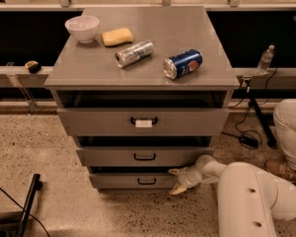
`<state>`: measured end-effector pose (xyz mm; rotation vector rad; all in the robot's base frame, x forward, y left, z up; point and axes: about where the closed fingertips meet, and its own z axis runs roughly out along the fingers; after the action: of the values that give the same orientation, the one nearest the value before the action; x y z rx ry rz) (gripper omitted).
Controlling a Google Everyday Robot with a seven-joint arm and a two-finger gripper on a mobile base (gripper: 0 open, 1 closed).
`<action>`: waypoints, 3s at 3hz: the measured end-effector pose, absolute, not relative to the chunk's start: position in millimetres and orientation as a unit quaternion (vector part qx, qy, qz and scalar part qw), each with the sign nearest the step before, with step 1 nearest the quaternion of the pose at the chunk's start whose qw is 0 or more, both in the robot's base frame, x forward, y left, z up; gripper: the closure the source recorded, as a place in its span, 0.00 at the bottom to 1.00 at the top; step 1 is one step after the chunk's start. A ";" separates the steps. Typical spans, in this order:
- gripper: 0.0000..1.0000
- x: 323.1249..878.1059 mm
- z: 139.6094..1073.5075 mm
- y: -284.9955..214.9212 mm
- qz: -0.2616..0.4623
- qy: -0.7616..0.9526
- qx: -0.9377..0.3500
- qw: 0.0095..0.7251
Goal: Open bottom drawer
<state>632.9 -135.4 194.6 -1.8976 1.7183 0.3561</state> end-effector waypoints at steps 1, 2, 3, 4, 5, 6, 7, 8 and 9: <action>0.43 622.6 193.9 -133.5 0.131 0.639 -0.706 0.275; 0.42 604.2 199.5 -134.4 0.130 0.633 -0.711 0.277; 0.35 569.7 201.6 -136.6 0.140 0.621 -0.724 0.264; 0.37 519.6 197.7 -147.6 0.158 0.617 -0.732 0.242; 0.37 485.9 203.7 -150.3 0.168 0.609 -0.740 0.231; 0.37 472.9 222.7 -152.6 0.160 0.602 -0.747 0.233; 0.37 487.2 252.0 -148.9 0.139 0.590 -0.756 0.248; 0.39 515.3 271.5 -137.0 0.132 0.579 -0.764 0.254; 0.58 553.6 270.4 -126.1 0.133 0.582 -0.760 0.257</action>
Offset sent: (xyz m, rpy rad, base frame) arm -0.0590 -0.0030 0.0150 -0.0015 -0.0175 0.0352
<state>553.6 -126.1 270.4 -2.0633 1.5786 0.3596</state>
